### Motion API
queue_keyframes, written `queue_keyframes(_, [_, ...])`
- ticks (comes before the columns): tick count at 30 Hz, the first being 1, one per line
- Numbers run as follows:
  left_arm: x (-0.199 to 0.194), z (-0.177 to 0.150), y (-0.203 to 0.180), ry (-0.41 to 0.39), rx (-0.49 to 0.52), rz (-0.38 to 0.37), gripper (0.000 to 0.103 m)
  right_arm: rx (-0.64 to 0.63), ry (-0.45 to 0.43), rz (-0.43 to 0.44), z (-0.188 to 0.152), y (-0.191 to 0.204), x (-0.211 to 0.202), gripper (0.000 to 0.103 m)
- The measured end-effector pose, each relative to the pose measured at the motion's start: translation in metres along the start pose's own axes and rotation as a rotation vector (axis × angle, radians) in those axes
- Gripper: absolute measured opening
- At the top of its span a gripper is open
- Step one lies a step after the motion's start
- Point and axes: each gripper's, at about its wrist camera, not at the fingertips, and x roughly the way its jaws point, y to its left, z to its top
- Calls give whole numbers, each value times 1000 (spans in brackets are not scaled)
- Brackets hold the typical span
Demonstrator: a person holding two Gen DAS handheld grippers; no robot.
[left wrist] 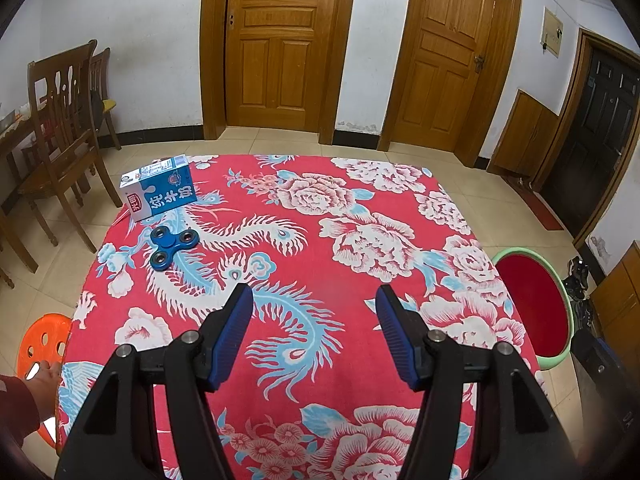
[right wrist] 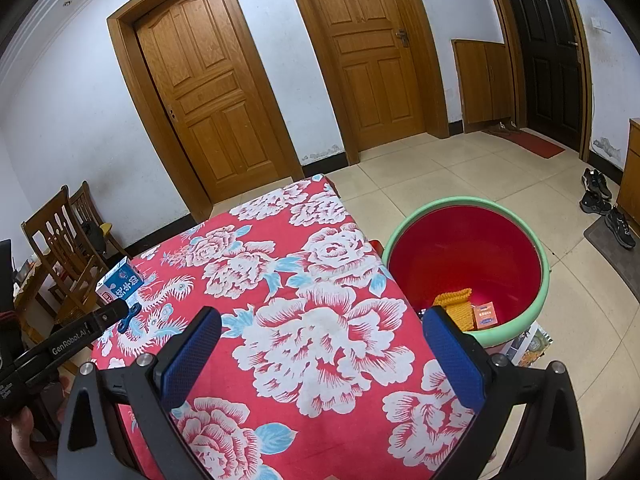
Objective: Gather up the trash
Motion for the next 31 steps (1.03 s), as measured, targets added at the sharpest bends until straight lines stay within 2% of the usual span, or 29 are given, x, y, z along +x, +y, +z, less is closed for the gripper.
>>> queue_keyframes(31, [-1, 1, 0, 4, -3, -3, 64, 1, 1, 0, 0, 1, 0, 103])
